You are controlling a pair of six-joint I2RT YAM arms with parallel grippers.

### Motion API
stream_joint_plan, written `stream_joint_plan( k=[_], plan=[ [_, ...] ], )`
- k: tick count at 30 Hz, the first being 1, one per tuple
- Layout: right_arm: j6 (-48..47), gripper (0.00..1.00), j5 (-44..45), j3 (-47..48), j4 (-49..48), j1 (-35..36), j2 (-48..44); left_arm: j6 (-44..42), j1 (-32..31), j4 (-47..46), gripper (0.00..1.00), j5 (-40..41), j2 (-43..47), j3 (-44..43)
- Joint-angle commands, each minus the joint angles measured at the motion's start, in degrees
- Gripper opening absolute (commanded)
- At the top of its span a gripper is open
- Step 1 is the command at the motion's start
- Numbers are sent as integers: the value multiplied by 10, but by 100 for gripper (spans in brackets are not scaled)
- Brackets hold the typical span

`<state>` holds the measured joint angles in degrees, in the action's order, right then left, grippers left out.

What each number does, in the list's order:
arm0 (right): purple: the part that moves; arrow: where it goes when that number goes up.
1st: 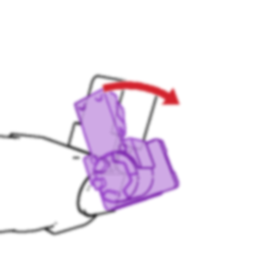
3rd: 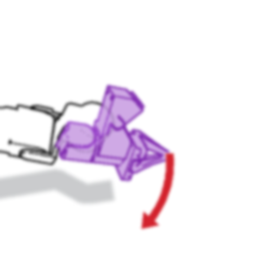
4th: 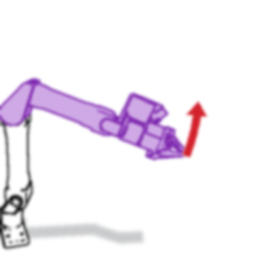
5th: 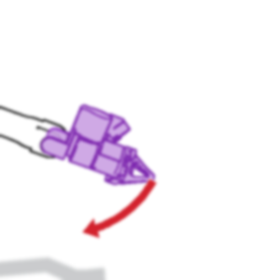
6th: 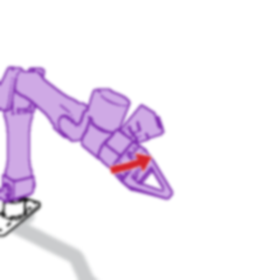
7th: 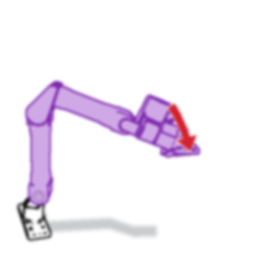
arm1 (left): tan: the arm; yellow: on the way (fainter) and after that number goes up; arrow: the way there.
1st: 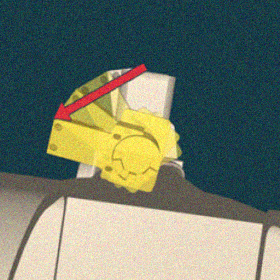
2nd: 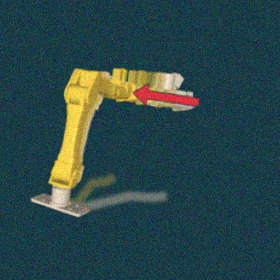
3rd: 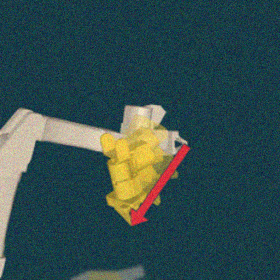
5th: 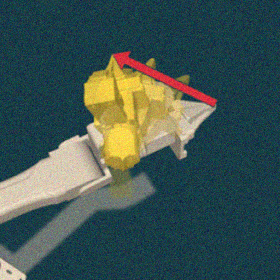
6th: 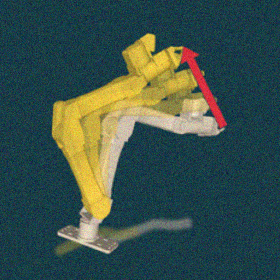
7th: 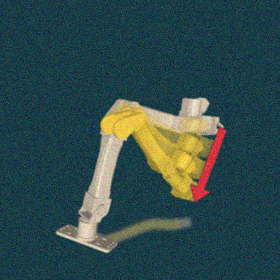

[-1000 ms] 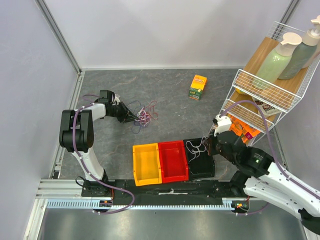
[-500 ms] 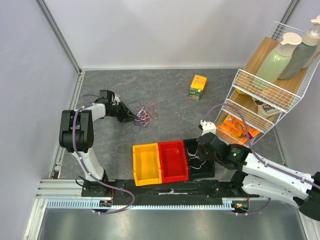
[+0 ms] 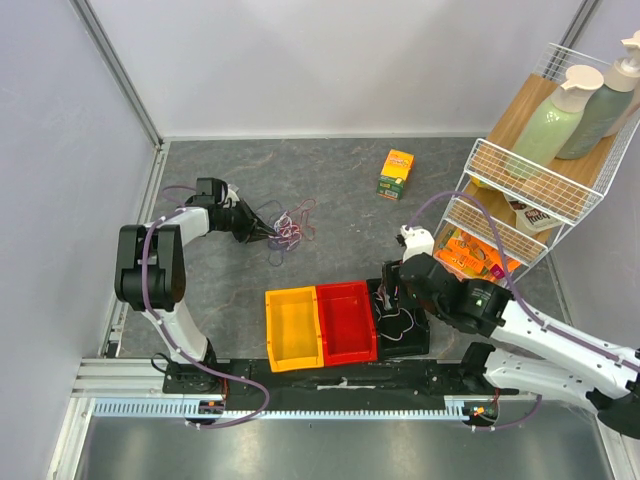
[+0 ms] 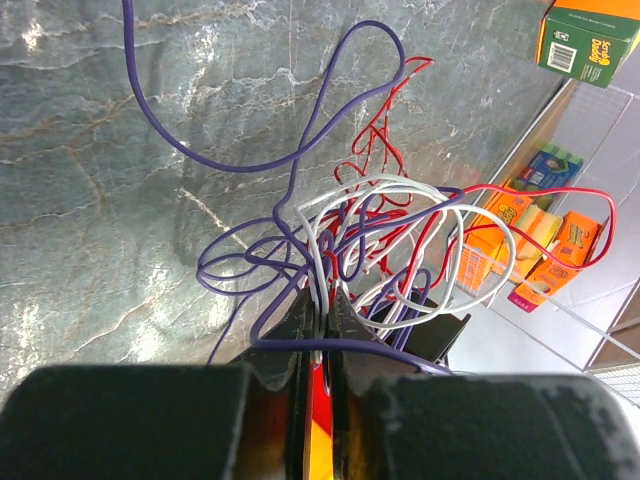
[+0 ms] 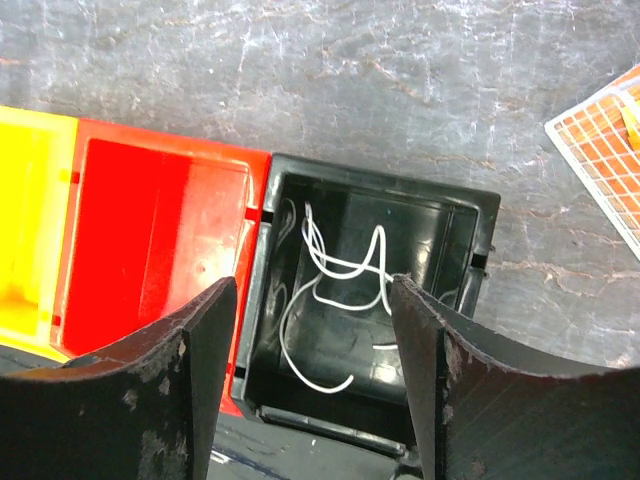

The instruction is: Untangle the cables

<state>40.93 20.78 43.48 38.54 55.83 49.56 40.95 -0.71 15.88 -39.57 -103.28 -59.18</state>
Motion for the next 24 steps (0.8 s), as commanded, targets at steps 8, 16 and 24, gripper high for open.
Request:
stream_joint_plan(
  k=[8, 16, 24],
  plan=[
    [59, 28, -63, -82, -46, 13, -50, 11, 2, -22, 12, -29, 31, 2],
    [155, 0, -37, -115, -30, 25, 70, 9, 3, -21, 12, -26, 31, 2],
    [120, 27, 32, -32, 51, 45, 70, 9, 3, -20, 12, -26, 36, 2]
  ],
)
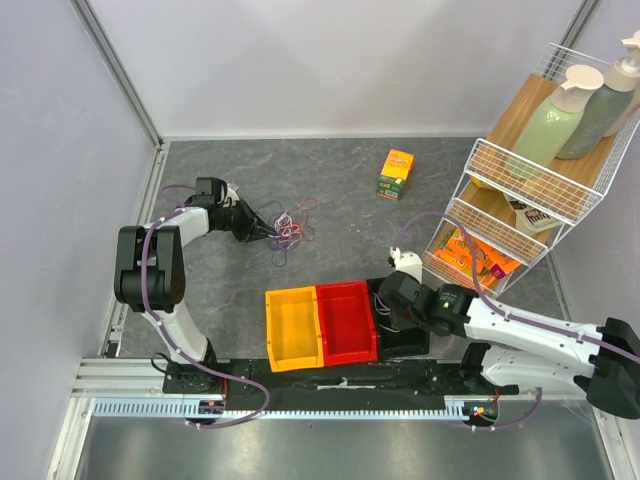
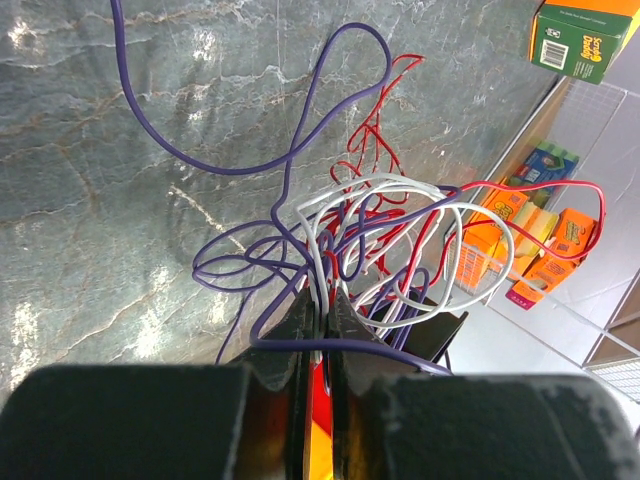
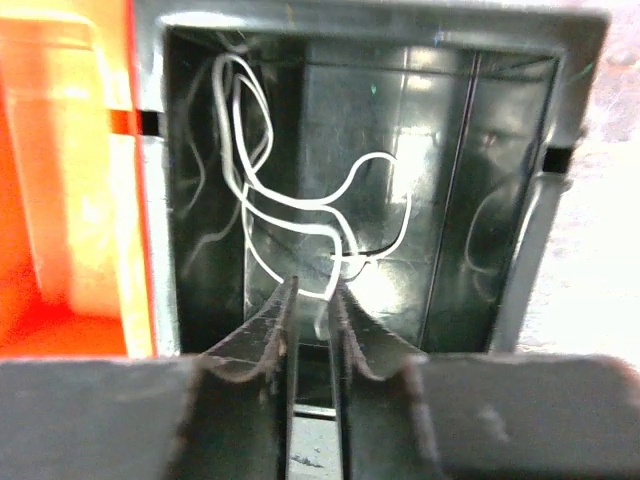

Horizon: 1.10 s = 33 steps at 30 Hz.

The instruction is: Untangle the cables

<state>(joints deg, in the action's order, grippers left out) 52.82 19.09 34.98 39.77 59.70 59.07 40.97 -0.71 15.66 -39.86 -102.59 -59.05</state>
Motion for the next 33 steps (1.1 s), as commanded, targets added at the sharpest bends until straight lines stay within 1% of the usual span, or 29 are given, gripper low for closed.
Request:
stream_joint_plan(
  k=[1, 4, 8, 10, 12, 14, 16, 18, 19, 21, 22, 24, 27, 29, 33],
  plan=[
    [1, 36, 50, 61, 48, 9, -36, 9, 2, -18, 12, -24, 29, 1],
    [-10, 52, 60, 96, 68, 20, -62, 10, 2, -18, 12, -25, 30, 1],
    [-60, 62, 82, 142, 57, 45, -63, 9, 2, -18, 12, -25, 32, 0],
    [-74, 64, 105, 169, 66, 50, -41, 7, 2, -18, 12, -23, 33, 0],
    [-96, 65, 113, 187, 52, 59, -19, 6, 3, -17, 12, -22, 34, 0],
    [-125, 66, 119, 208, 15, 68, 9, 5, 2, -17, 12, -21, 34, -1],
    [-160, 70, 118, 232, -34, 69, 45, 6, 2, -17, 12, -26, 32, -3],
    [-199, 72, 83, 251, -110, 67, 93, 6, 2, -19, 12, -32, 29, -2],
    [-210, 70, 43, 263, -168, 58, 124, 7, 2, -22, 12, -36, 28, -1],
    [-209, 67, -18, 292, -236, 41, 194, 7, 2, -24, 11, -41, 28, -1],
    [-201, 65, -29, 316, -251, 31, 227, 7, 2, -23, 12, -42, 28, -1],
    [-164, 63, -18, 371, -248, 5, 303, 5, 2, -24, 11, -42, 33, 0],
    [-113, 66, -7, 437, -264, -39, 395, 3, 2, -25, 11, -41, 37, 0],
    [-126, 69, 34, 475, -286, -51, 437, 2, 2, -23, 12, -40, 39, -1],
    [-117, 69, 92, 534, -276, -87, 501, 0, 2, -19, 11, -36, 43, -2]
  ],
)
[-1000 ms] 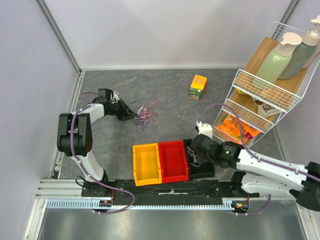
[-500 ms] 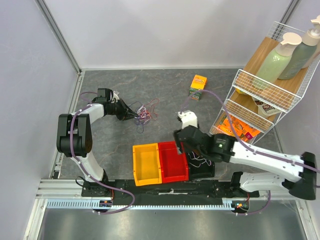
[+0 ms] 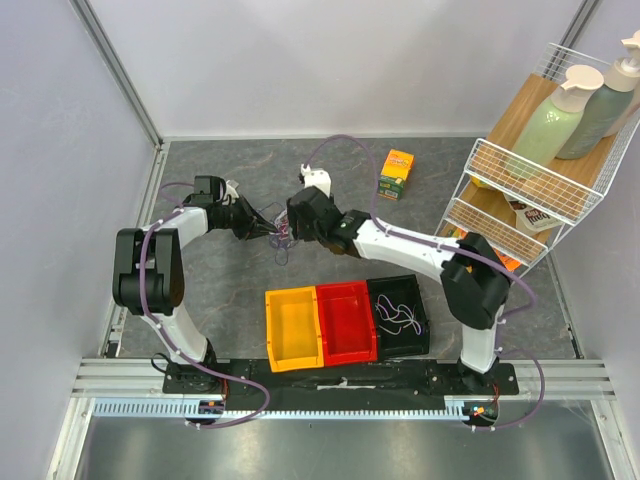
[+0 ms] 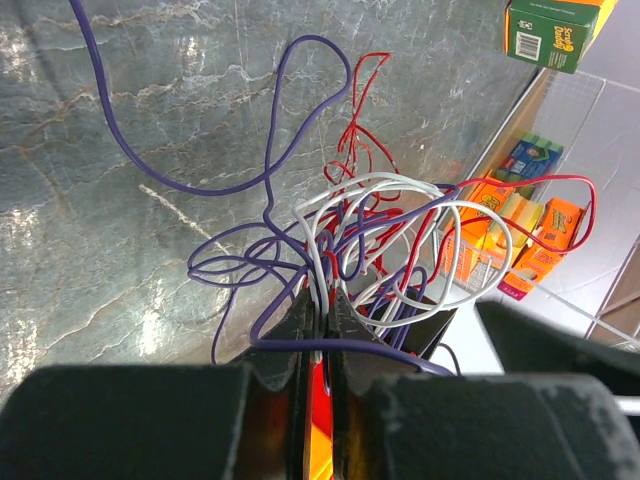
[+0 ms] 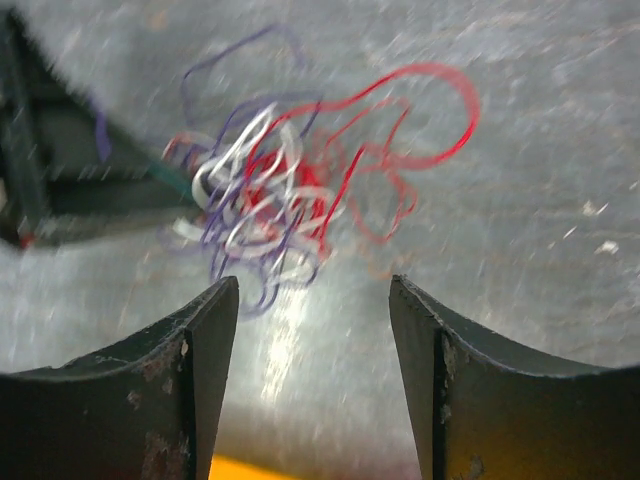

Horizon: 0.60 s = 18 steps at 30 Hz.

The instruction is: Untangle the cables

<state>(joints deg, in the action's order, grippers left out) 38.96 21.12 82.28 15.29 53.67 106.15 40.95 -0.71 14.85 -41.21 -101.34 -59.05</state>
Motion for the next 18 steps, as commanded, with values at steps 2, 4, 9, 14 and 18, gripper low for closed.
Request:
stream_joint_plan(
  k=[2, 4, 9, 14, 18],
  plan=[
    [27, 67, 98, 60, -36, -43, 36, 0, 2, -11, 11, -23, 33, -1],
    [12, 64, 89, 45, -82, -55, 36, 1, 2, -11, 11, -24, 35, -1],
    [-5, 48, 62, 68, -96, -75, 75, 1, 2, -11, 14, -22, 39, 0],
    [-45, 25, 72, 73, -117, -75, 90, -3, 2, -7, 15, -15, 37, 1],
    [-90, 0, 91, 79, -103, -71, 78, -5, 2, -2, 20, -5, 32, -2]
  ],
)
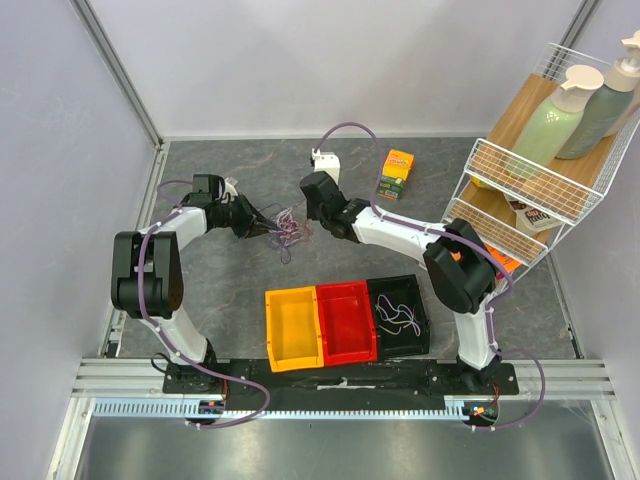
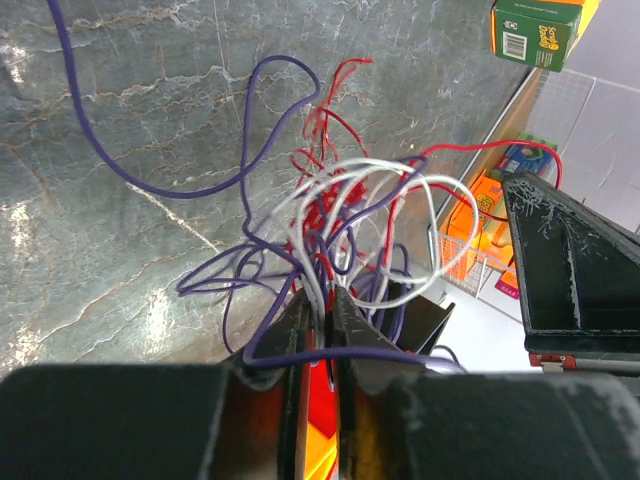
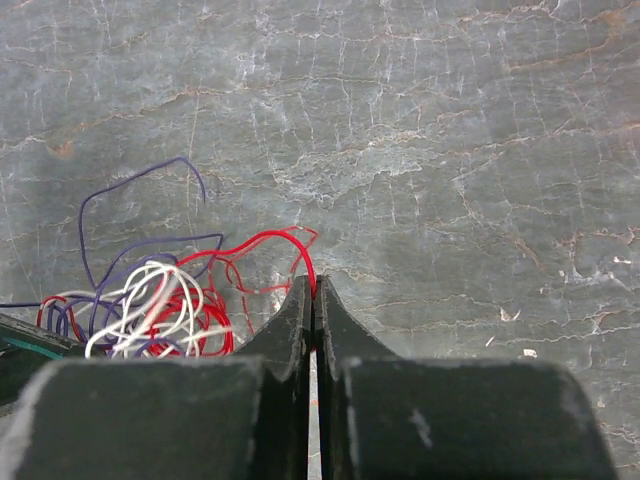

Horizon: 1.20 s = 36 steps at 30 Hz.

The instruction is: Untangle the cables

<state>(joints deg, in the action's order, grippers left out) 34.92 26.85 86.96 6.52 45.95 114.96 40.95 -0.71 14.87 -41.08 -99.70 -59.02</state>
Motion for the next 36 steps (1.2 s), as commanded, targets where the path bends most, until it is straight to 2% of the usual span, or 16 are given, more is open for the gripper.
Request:
stream_joint_plan(
  k=[1, 4, 6, 8, 12, 18, 22, 28, 36],
  plan=[
    [-66, 0, 36, 29, -11, 12, -21, -5, 3, 2, 22, 0, 11, -4],
    [-113, 0, 51, 21, -10, 43, -67, -3, 6, 9, 20, 8, -15, -6],
    [-130, 0, 56, 20, 5, 64, -106, -1, 6, 13, 11, 13, -32, -6],
    [-145, 0, 80, 21, 16, 83, -141, -2, 27, 21, 6, 25, -43, -8],
    [-170, 0, 104, 39, 38, 92, -205, -14, 32, 41, 5, 57, -41, -14],
    [-202, 0, 28, 132, 47, 92, -262, -17, 39, 44, 2, 69, -41, -15],
    [-230, 0, 20, 233, 61, 92, -262, -17, 43, 46, 2, 72, -44, -14],
    [-273, 0, -7, 394, 73, 92, -211, -13, 51, 51, 2, 74, -49, -15],
    [-312, 0, -6, 499, 78, 92, -175, -12, 60, 53, 2, 79, -44, -15]
  ],
)
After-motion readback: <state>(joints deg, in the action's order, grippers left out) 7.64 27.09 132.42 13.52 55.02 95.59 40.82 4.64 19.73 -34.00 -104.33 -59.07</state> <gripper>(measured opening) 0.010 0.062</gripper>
